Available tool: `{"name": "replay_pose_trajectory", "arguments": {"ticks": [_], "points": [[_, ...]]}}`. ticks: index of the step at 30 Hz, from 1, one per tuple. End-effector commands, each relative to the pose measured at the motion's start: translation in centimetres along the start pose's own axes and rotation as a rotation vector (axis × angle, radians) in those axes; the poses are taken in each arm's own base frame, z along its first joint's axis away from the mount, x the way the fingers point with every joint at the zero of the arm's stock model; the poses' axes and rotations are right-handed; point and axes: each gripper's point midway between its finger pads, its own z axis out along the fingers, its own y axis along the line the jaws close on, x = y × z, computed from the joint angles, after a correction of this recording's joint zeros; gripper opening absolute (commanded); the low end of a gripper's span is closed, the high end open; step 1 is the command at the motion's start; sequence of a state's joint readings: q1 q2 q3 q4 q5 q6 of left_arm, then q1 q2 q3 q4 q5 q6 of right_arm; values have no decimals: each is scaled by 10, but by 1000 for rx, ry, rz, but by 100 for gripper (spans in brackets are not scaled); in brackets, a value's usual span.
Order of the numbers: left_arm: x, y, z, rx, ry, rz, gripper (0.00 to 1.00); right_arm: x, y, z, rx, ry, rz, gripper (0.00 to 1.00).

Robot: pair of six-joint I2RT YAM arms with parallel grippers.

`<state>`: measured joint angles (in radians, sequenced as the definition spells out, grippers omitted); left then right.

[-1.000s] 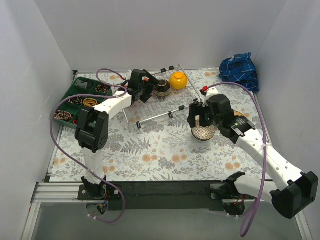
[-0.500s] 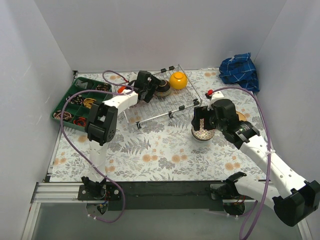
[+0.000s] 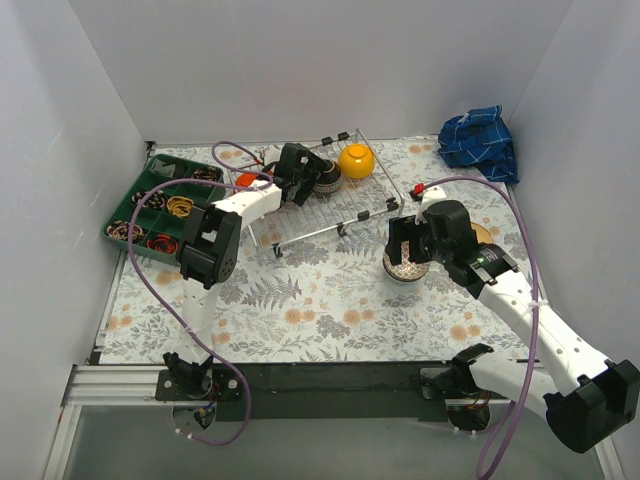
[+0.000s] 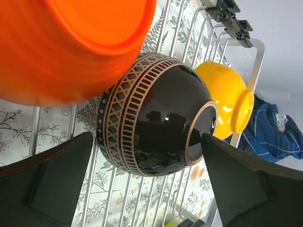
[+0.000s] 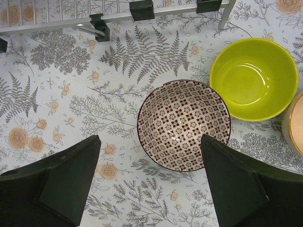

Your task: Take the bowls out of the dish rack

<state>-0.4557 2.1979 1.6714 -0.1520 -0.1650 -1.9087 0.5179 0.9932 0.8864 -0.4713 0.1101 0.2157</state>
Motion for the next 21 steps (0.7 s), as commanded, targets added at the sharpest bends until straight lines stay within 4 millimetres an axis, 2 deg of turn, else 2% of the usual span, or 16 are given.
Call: {"name": "replay_pose_trajectory", "arguments": {"ticks": [1, 3, 8, 13, 15, 21], "points": [[0, 5, 4, -24, -15, 15, 96, -4, 1, 1, -16, -17, -14, 95], [-2, 4, 2, -22, -29, 35, 93, -3, 2, 2, -21, -12, -16, 94], [-10, -7, -12, 16, -56, 40, 72, -1, 5, 2, -40, -7, -19, 94], [-15, -15, -25, 43, -70, 47, 63, 0, 6, 0, -47, -9, -12, 93], [-19, -24, -33, 66, -77, 54, 58, 0, 8, 0, -53, -9, -10, 93], [-22, -29, -51, 83, -88, 89, 45, 3, 10, -2, -68, -7, 5, 93]]}}
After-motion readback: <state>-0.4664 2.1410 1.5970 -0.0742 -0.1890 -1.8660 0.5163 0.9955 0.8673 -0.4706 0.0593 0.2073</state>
